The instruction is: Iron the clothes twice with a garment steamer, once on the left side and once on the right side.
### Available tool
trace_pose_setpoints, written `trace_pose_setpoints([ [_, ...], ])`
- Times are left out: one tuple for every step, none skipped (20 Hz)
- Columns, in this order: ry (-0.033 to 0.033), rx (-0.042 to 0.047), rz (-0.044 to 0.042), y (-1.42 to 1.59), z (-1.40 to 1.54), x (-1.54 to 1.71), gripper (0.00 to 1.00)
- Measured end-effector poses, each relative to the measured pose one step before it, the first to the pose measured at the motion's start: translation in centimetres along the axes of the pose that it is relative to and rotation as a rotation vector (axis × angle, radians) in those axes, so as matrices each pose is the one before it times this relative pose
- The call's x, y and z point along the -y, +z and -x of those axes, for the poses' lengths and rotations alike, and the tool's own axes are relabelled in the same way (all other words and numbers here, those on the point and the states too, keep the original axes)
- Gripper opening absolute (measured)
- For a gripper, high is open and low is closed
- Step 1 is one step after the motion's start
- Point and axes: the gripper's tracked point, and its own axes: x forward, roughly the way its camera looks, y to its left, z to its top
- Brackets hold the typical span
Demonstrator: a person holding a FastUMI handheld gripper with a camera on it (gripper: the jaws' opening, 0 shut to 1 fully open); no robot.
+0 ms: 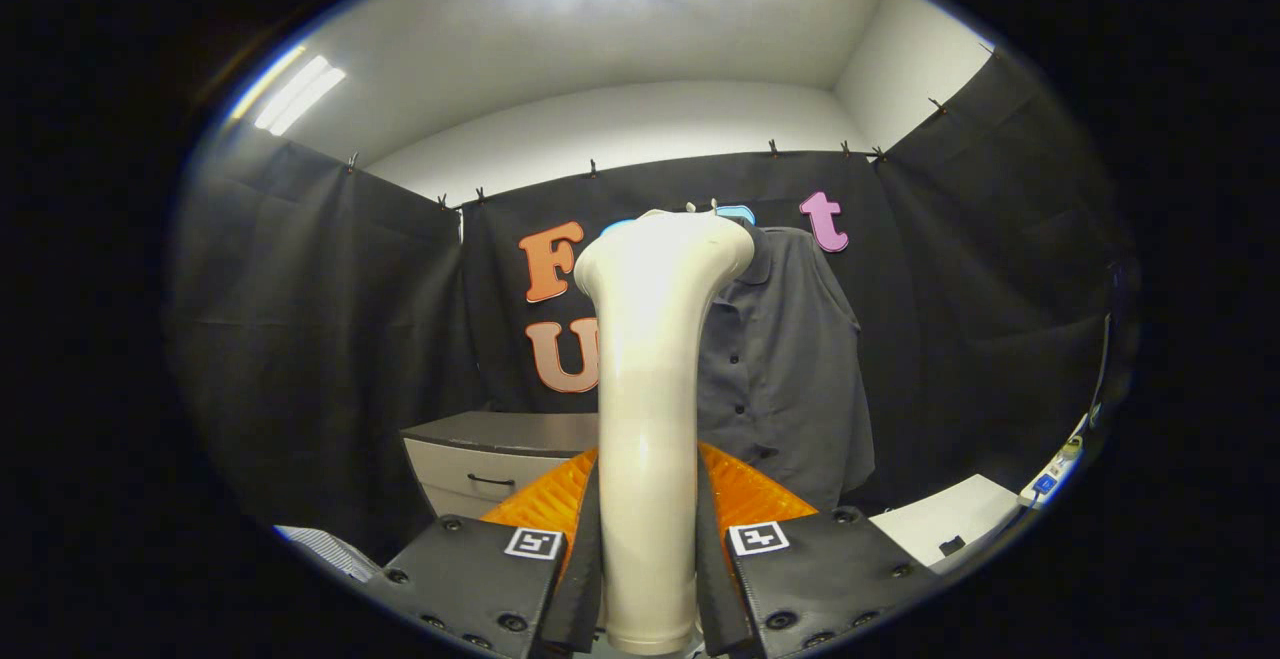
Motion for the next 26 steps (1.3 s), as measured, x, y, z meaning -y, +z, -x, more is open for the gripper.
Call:
trace_pose_setpoints([
  [-0.00262,-0.00032,-0.00222,-0.063,-0.047,0.063,0.46],
  [-0.00107,0.00003,-0.00281,-0.015,0.015,0.046,0.46],
  [-0.00186,-0.00041,-0.00178,0.0,-0.029,0.028,0.46],
  [-0.0022,-0.0011,-0.0005,-0.077,0.007,0.086,0.46],
  [-0.00159,-0.00091,0.00027,-0.042,-0.088,0.006,0.46],
  [-0.00048,-0.00085,-0.00022,-0.033,0.006,0.003,0.46],
  [-0.00079,-0.00019,-0.00078,0.013,-0.012,0.01,0.46],
  [-0.00148,-0.00044,-0.00073,-0.064,0.009,0.012,0.46],
  [-0.00154,-0.00058,-0.00176,-0.021,-0.113,0.076,0.46],
  [-0.00203,-0.00086,-0.0024,-0.086,-0.009,0.087,0.46],
  [-0.00206,-0.00099,-0.00225,-0.014,-0.047,0.086,0.46],
  [-0.00187,-0.00071,-0.00187,-0.051,-0.079,0.068,0.46],
  [-0.00195,-0.00176,-0.00113,-0.086,-0.113,0.013,0.46],
  [-0.00131,-0.00089,-0.00057,-0.033,-0.018,0.031,0.46],
  [-0.00049,-0.00118,-0.00007,-0.014,-0.023,0.019,0.46],
  [-0.00083,0.00073,-0.00041,-0.018,-0.034,0.055,0.46],
  [0.00019,-0.00045,0.00005,0.02,-0.003,0.0,0.46],
  [-0.0007,0.00068,-0.00012,-0.015,0.046,0.026,0.46],
  [-0.00056,-0.00042,-0.00027,0.016,-0.079,-0.002,0.46],
  [0.00027,-0.00007,-0.00027,-0.01,0.056,0.02,0.46],
  [-0.00046,-0.00011,-0.00021,0.022,0.087,0.001,0.46],
  [0.00009,-0.00121,0.00007,-0.006,0.022,-0.005,0.46],
  [-0.00011,-0.00084,-0.00067,-0.051,-0.114,0.012,0.46],
  [-0.00025,-0.00084,-0.00083,-0.056,0.021,0.051,0.46],
  [0.00016,-0.00098,-0.0005,0.017,0.14,0.062,0.46],
  [-0.00001,-0.00107,-0.00005,-0.007,0.034,-0.013,0.46],
])
